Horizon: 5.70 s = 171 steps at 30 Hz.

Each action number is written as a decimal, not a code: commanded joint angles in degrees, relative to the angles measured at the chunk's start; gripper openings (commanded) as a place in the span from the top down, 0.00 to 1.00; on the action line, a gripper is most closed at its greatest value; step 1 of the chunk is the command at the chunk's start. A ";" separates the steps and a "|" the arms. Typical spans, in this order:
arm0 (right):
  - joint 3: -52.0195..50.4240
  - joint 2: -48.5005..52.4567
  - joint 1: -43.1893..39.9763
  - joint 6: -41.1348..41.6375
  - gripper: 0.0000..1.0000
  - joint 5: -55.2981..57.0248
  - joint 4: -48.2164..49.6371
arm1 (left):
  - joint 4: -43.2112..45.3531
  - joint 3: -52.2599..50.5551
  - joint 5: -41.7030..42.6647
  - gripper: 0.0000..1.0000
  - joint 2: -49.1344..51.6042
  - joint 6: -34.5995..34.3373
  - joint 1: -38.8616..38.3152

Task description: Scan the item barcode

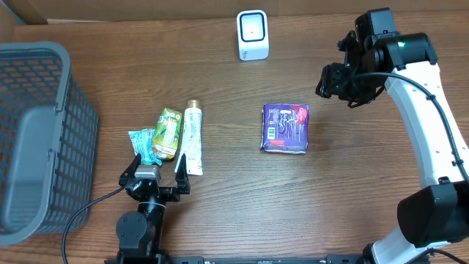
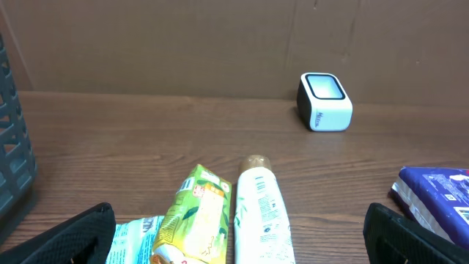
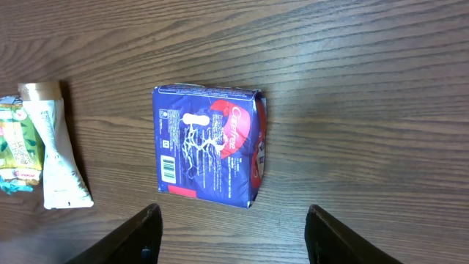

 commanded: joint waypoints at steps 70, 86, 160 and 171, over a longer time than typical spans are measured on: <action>-43.43 -0.81 3.87 4.61 0.44 -17.88 38.29 | 0.22 -0.52 -0.39 0.00 -0.66 -1.01 0.44; -33.66 -2.80 14.97 8.13 0.30 -15.98 30.27 | 0.22 -0.52 -0.39 0.01 -0.66 -1.01 0.44; -21.05 3.54 8.31 -2.89 0.00 -11.41 23.89 | 0.22 -0.52 -0.39 0.01 -0.66 -1.01 0.44; -21.05 12.20 4.96 -16.57 0.29 -23.54 26.77 | 0.22 -0.52 -0.39 0.00 -0.66 -1.01 0.44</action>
